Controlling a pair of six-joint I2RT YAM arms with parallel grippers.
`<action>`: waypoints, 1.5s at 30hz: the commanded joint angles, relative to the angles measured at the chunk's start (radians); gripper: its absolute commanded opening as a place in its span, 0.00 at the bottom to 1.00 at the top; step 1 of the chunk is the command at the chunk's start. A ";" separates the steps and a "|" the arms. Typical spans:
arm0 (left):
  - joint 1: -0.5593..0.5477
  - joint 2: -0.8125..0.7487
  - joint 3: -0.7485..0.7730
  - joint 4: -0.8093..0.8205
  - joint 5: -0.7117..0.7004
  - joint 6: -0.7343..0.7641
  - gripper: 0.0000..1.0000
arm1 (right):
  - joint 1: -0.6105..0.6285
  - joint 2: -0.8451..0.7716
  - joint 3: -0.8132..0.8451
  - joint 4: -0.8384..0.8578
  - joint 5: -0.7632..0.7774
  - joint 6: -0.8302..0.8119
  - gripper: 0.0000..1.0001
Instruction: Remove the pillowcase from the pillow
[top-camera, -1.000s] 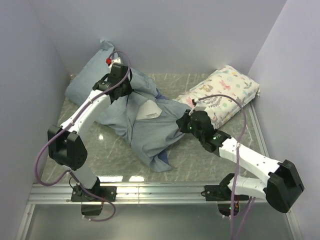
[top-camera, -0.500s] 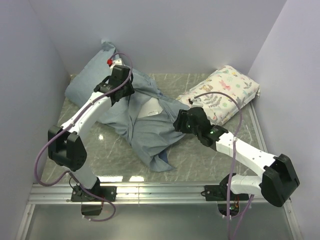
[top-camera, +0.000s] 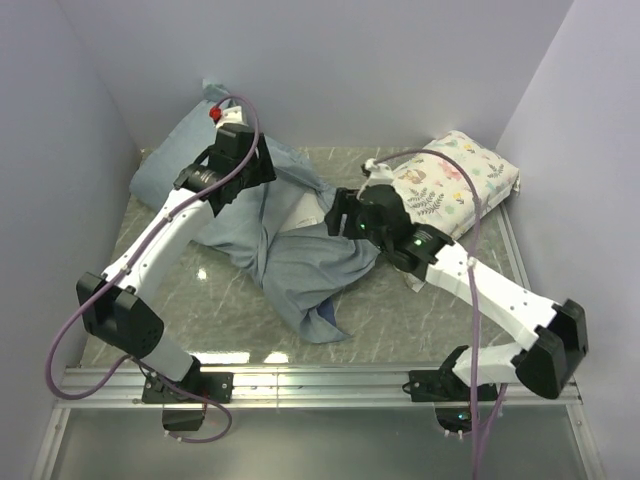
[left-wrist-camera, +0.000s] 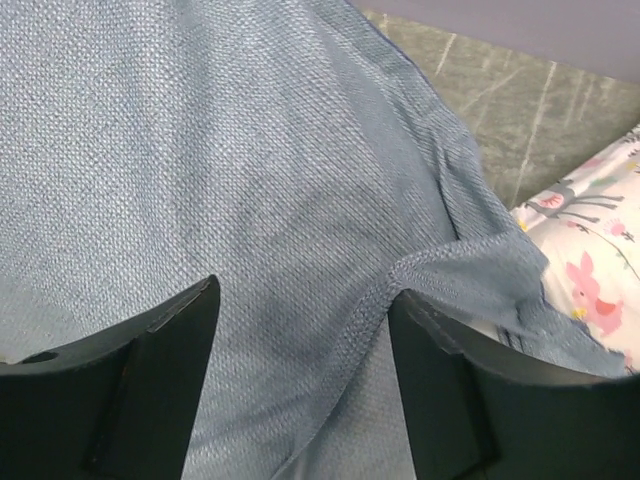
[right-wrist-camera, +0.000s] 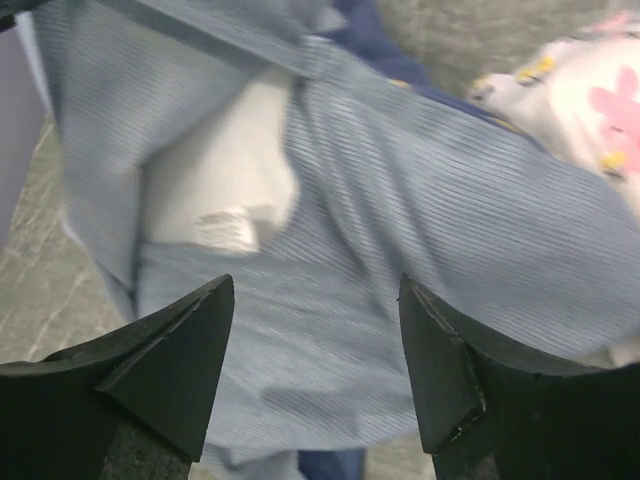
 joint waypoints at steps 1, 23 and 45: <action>-0.021 -0.078 0.037 0.009 -0.019 0.033 0.75 | 0.029 0.090 0.105 -0.030 0.051 -0.015 0.75; -0.037 -0.064 -0.050 0.067 0.271 0.085 0.66 | 0.038 0.142 -0.051 0.040 0.058 0.007 0.00; -0.262 -0.208 -0.188 0.082 0.259 -0.014 0.62 | 0.032 0.101 -0.117 0.163 -0.012 0.076 0.00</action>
